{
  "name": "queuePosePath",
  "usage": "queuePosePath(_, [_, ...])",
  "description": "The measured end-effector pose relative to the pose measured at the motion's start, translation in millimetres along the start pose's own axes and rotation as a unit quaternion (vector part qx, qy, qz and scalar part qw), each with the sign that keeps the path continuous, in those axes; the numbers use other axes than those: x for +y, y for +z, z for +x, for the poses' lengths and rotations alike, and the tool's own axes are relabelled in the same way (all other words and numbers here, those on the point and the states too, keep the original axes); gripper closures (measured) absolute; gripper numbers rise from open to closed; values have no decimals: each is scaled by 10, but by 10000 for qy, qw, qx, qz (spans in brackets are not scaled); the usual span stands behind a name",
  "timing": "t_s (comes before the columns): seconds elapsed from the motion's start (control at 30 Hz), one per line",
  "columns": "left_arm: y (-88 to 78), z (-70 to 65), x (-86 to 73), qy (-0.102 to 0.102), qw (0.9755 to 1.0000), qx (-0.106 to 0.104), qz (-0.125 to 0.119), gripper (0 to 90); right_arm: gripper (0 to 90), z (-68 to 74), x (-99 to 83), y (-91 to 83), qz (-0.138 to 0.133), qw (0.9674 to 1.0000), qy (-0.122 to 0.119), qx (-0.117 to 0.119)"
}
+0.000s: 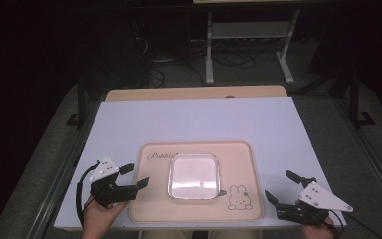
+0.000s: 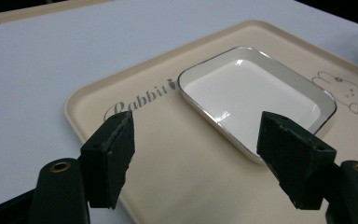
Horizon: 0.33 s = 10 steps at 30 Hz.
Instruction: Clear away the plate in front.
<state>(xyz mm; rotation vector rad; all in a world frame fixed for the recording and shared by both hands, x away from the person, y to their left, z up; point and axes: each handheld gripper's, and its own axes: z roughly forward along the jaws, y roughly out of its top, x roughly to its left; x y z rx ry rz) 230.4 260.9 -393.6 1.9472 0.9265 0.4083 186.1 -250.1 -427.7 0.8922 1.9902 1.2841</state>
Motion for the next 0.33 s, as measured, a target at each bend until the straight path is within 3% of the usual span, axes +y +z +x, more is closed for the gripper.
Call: queuePosePath(0.33, [-12, -48, -194, -77, 9999, -25, 88, 290, 130, 14, 6, 10, 25, 10000, -51, 33])
